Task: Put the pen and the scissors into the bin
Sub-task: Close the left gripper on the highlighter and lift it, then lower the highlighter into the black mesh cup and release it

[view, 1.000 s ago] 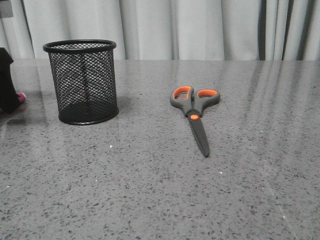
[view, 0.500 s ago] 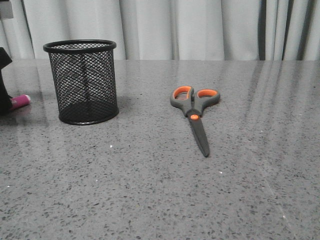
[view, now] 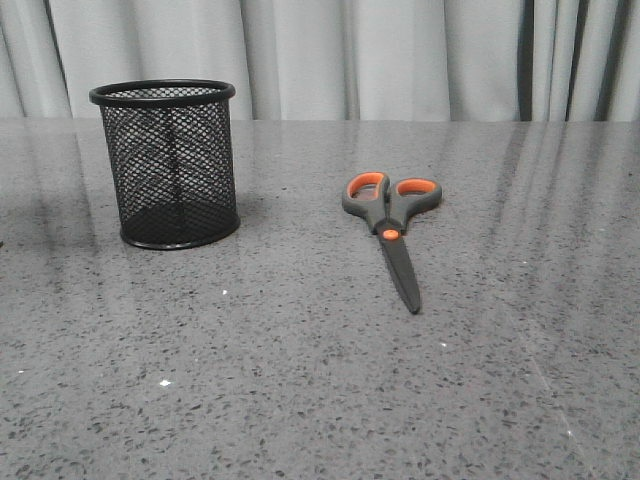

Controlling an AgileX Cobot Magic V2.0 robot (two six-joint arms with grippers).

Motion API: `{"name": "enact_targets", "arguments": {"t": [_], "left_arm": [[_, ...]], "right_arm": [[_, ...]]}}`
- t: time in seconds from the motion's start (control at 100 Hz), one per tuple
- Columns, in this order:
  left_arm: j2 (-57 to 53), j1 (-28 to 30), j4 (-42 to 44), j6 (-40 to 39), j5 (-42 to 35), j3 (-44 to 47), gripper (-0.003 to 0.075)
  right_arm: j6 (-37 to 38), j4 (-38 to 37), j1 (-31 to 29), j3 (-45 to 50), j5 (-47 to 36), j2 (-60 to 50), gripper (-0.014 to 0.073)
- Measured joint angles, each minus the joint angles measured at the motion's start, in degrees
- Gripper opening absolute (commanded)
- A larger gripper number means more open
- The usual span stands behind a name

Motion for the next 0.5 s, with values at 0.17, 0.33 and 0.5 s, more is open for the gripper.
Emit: {"name": "enact_targets", "arguments": {"t": [0.17, 0.33, 0.5], "left_arm": [[-0.9, -1.5, -16.8, 13.3, -4.2, 1.6, -0.0022], [-0.4, -6.3, -25.2, 22.2, -11.0, 3.6, -0.0022], [2.7, -11.4, -27.0, 24.4, -14.0, 3.7, -0.0022]], "right_arm": [[0.0, 0.0, 0.0, 0.0, 0.0, 0.0, 0.0393], [0.0, 0.0, 0.0, 0.0, 0.0, 0.0, 0.0393], [0.0, 0.0, 0.0, 0.0, 0.0, 0.0, 0.0393]]}}
